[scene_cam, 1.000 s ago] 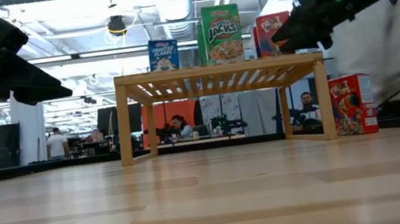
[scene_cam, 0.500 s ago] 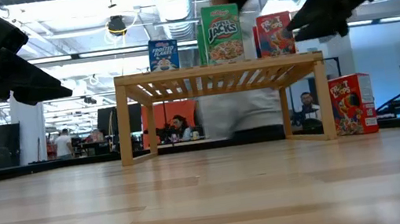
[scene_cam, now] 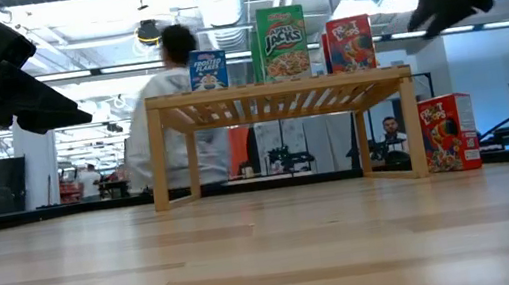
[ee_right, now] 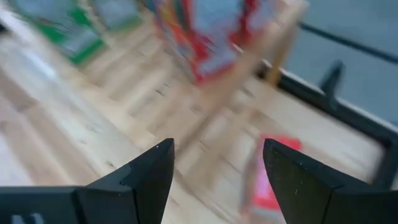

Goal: Stack cereal on shelf
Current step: Put the red cereal box on the shelf aligned with the other red cereal box

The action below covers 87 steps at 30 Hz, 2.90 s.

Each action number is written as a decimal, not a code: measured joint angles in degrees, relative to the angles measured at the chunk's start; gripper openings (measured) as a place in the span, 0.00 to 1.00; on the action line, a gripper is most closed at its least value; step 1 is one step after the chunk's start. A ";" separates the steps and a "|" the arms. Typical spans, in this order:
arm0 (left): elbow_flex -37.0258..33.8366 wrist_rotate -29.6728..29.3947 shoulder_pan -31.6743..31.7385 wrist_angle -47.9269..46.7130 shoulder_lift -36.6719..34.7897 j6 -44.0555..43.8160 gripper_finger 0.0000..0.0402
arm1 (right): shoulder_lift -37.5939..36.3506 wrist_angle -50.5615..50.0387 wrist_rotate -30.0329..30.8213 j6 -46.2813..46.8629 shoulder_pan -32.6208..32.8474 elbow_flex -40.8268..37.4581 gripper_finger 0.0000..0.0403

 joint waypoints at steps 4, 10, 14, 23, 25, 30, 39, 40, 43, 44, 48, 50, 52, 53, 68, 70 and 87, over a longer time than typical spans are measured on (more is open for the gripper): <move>0.02 0.00 -0.01 -0.02 0.00 0.00 0.69 | 0.14 -6.61 0.45 5.26 -2.28 0.02 0.67; 0.00 0.00 0.01 0.00 0.00 0.00 0.69 | 2.74 -11.16 0.43 9.63 -6.61 0.02 0.67; 0.00 0.00 0.00 0.00 0.00 0.00 0.69 | 5.54 -10.70 0.06 9.63 -9.25 -0.56 0.67; 0.00 0.00 0.01 0.00 0.00 0.00 0.69 | 10.16 -8.92 -4.34 9.02 -13.46 -2.30 0.67; 0.01 0.00 -0.01 0.00 0.00 0.00 0.69 | 10.45 -8.05 -4.38 7.74 -13.60 -2.30 0.67; 0.00 0.00 -0.01 0.00 0.00 0.00 0.69 | 11.46 -5.93 -4.41 5.00 -13.83 -2.32 0.67; 0.02 0.00 -0.01 0.00 0.00 0.00 0.69 | 14.00 -6.06 -4.31 4.89 -13.83 -2.32 0.72; 0.00 0.00 -0.01 0.00 0.00 0.00 0.69 | 14.19 -6.13 -4.06 4.89 -13.89 -2.32 0.74; 0.00 0.00 0.00 0.00 0.00 0.00 0.69 | 14.86 -6.44 -2.85 4.90 -14.69 -2.32 0.81; 0.00 0.00 0.01 0.00 0.00 0.00 0.69 | 15.19 -6.43 -2.64 4.88 -15.03 -2.32 0.83; 0.00 0.00 0.00 0.00 0.00 0.00 0.69 | 17.18 -6.41 -2.66 4.60 -16.04 -2.32 0.88; 0.00 0.00 0.01 0.00 0.00 0.00 0.69 | 18.34 -6.43 -2.74 4.54 -16.12 -2.32 0.89; 0.00 0.00 -0.01 0.00 0.00 0.00 0.69 | 19.22 -6.41 -2.74 4.52 -16.06 -2.32 0.89; 0.02 0.00 -0.01 0.00 0.00 0.00 0.69 | 19.63 -6.39 -2.72 4.50 -16.06 -2.32 0.90; 0.01 0.00 0.00 -0.01 0.00 0.00 0.69 | 23.39 -6.75 -4.78 4.67 -16.10 -2.32 0.69; 0.00 0.00 0.01 0.00 -0.02 0.00 0.69 | 23.23 -6.80 -4.92 4.67 -16.08 -2.32 0.65; 0.02 0.00 -0.01 0.00 -0.02 0.00 0.69 | 23.15 -12.99 -7.64 7.49 -14.89 0.40 0.51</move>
